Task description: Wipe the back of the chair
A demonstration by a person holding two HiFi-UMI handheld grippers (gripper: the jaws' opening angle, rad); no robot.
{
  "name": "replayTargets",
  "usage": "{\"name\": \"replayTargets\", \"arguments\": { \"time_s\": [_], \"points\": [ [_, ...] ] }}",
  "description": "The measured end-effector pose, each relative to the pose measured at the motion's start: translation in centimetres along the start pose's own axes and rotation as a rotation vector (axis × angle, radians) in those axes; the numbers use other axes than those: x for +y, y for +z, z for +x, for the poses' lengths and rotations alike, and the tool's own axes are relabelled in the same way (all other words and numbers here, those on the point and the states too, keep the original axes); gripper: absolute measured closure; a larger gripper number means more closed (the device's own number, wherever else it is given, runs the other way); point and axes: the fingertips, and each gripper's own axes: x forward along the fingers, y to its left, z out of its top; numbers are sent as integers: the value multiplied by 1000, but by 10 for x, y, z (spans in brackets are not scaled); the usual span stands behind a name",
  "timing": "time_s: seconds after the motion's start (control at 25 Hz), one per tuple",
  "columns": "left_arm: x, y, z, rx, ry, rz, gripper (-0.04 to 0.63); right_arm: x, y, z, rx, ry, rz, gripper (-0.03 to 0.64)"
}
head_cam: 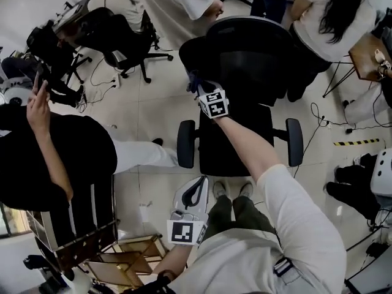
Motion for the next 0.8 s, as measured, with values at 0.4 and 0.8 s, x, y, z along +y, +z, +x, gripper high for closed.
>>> {"name": "replayTargets", "arguments": {
  "time_s": [0.4,0.8],
  "points": [
    [32,-23,-10,-40,17,27,595,-37,-23,9,19,-110,5,583],
    [-34,18,69,-21,-214,14,595,-262,-33,-151,29,-439,87,583]
  ]
}}
